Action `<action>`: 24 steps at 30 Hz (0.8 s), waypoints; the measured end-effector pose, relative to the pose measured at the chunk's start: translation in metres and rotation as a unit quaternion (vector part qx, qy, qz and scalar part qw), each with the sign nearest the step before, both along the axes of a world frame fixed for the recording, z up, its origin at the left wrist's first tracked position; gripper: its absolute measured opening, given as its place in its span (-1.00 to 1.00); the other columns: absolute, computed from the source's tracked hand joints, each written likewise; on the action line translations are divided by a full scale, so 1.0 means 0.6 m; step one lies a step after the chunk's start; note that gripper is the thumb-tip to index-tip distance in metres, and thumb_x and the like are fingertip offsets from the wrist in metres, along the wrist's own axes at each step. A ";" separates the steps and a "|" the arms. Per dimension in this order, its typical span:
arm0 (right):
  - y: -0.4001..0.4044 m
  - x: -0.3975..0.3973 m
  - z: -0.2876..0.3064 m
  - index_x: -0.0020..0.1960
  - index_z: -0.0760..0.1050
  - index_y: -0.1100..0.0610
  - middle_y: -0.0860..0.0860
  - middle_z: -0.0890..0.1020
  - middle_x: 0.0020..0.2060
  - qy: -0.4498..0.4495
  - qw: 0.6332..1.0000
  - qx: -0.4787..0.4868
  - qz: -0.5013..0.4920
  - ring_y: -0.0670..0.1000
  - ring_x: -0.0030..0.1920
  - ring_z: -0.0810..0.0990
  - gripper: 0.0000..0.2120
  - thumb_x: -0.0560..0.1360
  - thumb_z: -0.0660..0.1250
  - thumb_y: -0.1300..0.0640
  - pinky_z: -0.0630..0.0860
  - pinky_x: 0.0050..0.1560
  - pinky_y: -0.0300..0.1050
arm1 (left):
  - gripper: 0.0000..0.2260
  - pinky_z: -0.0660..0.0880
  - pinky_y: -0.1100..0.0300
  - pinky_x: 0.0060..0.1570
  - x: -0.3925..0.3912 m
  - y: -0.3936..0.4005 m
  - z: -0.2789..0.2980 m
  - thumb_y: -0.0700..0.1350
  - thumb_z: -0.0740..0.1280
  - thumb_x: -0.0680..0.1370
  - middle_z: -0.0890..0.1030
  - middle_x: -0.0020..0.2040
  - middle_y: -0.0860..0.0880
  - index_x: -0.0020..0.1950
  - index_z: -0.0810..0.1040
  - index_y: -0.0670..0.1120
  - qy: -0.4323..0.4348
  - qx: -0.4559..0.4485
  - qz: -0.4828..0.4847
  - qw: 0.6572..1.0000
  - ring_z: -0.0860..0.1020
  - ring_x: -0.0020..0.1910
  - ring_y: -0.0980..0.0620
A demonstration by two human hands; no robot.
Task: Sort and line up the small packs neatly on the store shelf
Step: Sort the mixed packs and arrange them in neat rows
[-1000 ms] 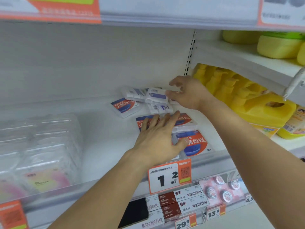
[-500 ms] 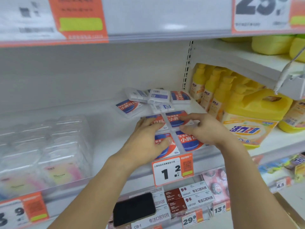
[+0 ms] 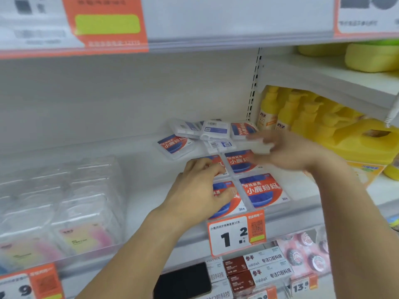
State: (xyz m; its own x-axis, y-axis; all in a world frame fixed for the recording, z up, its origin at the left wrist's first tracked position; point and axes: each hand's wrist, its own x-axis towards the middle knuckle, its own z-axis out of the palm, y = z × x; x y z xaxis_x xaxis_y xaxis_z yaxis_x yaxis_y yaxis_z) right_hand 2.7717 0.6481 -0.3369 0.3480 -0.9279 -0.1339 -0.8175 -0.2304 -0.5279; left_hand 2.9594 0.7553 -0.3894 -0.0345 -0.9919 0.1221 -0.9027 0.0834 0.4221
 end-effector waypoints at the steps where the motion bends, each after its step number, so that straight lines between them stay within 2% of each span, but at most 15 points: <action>1: -0.026 0.008 0.005 0.38 0.40 -0.17 -0.07 0.50 0.23 -0.017 0.998 -0.059 -0.006 0.01 0.11 0.55 -0.52 0.50 0.41 -0.07 0.50 -0.08 -0.15 | -0.52 0.39 0.07 0.31 0.000 -0.001 0.002 0.25 0.31 0.48 0.34 0.39 0.16 0.36 0.34 0.17 -0.010 0.006 -0.003 1.000 0.28 0.37 0.14; 3: -0.087 0.033 0.004 0.43 0.36 -0.13 0.04 0.49 0.33 -0.013 0.993 -0.115 0.001 0.05 0.14 0.54 -0.49 0.52 0.39 -0.04 0.50 -0.04 -0.14 | -0.52 0.38 0.05 0.30 0.000 -0.002 0.006 0.26 0.29 0.48 0.33 0.38 0.17 0.36 0.32 0.19 -0.029 0.018 -0.007 0.999 0.28 0.36 0.13; 6: -0.153 0.065 -0.026 0.53 0.20 -0.11 0.08 0.37 0.47 0.089 0.994 -0.067 0.017 0.15 0.34 0.47 -0.32 0.49 0.42 -0.03 0.52 0.25 0.03 | -0.52 0.37 0.04 0.31 0.003 -0.006 0.012 0.27 0.29 0.48 0.30 0.39 0.16 0.35 0.31 0.20 -0.040 0.035 -0.012 0.999 0.28 0.36 0.12; 8: -0.170 0.070 -0.046 0.53 0.25 -0.02 0.09 0.44 0.42 0.120 0.990 -0.064 0.023 0.16 0.34 0.47 -0.38 0.53 0.38 0.01 0.48 0.30 0.06 | -0.52 0.38 0.04 0.31 0.003 -0.008 0.015 0.27 0.32 0.46 0.30 0.39 0.16 0.34 0.32 0.20 -0.030 0.051 -0.011 0.998 0.27 0.36 0.13; 10: -0.171 0.070 -0.054 0.46 0.37 0.04 0.09 0.55 0.30 0.117 0.989 -0.080 0.028 0.13 0.24 0.54 -0.50 0.55 0.37 0.06 0.52 0.22 -0.01 | -0.52 0.41 0.04 0.30 0.002 -0.012 0.020 0.26 0.36 0.44 0.31 0.36 0.16 0.30 0.35 0.20 -0.008 0.069 -0.004 0.998 0.27 0.34 0.13; 13: -0.150 0.060 -0.048 0.42 0.44 0.03 0.08 0.57 0.27 0.072 0.992 -0.107 0.006 0.12 0.21 0.55 -0.60 0.59 0.31 0.06 0.45 0.07 -0.14 | -0.61 0.46 0.02 0.25 0.004 -0.021 0.032 0.23 0.37 0.44 0.38 0.31 0.14 0.22 0.43 0.18 0.038 0.098 0.009 0.994 0.34 0.29 0.12; 15: -0.123 0.045 -0.036 0.42 0.44 0.01 0.08 0.57 0.25 0.022 0.990 -0.140 -0.017 0.10 0.16 0.55 -0.61 0.61 0.28 0.03 0.40 0.00 -0.16 | -0.72 0.55 0.08 0.09 0.010 -0.031 0.044 0.20 0.32 0.50 0.49 0.25 0.12 0.16 0.50 0.14 0.097 0.090 0.046 0.990 0.46 0.18 0.11; 17: -0.083 0.022 -0.018 0.40 0.47 -0.04 0.05 0.60 0.19 -0.028 0.983 -0.180 -0.025 0.01 0.04 0.53 -0.60 0.57 0.33 0.00 0.39 -0.05 -0.17 | -0.80 0.56 0.20 -0.08 0.010 -0.047 0.056 0.11 0.27 0.57 0.54 0.20 0.09 0.13 0.53 0.08 0.140 0.018 0.102 0.985 0.52 0.10 0.09; 19: -0.028 -0.002 -0.002 0.35 0.52 -0.06 -0.02 0.60 0.19 -0.070 0.982 -0.174 -0.022 -0.03 0.06 0.50 -0.58 0.50 0.42 -0.01 0.39 -0.04 -0.14 | -0.84 0.56 0.17 -0.05 0.004 -0.073 0.064 -0.02 0.26 0.60 0.54 0.19 0.01 0.14 0.52 0.00 0.160 -0.078 0.146 0.973 0.53 0.12 0.02; 21: 0.028 -0.030 0.004 0.26 0.60 -0.03 -0.04 0.58 0.25 -0.099 0.985 -0.136 -0.031 -0.01 0.13 0.51 -0.59 0.43 0.51 0.02 0.44 -0.03 -0.11 | -0.80 0.54 0.12 0.01 -0.003 -0.113 0.069 -0.11 0.27 0.59 0.52 0.19 -0.07 0.21 0.49 -0.06 0.129 -0.120 0.154 0.972 0.51 0.14 -0.05; 24: 0.081 -0.050 -0.009 0.06 0.68 -0.08 -0.11 0.53 0.31 -0.077 0.993 -0.091 -0.011 -0.05 0.21 0.51 -0.68 0.31 0.58 -0.04 0.48 0.06 -0.10 | -0.57 0.45 -0.03 0.18 -0.001 -0.172 0.068 -0.14 0.37 0.50 0.42 0.29 -0.11 0.36 0.39 -0.04 0.001 -0.078 0.104 0.991 0.40 0.26 -0.13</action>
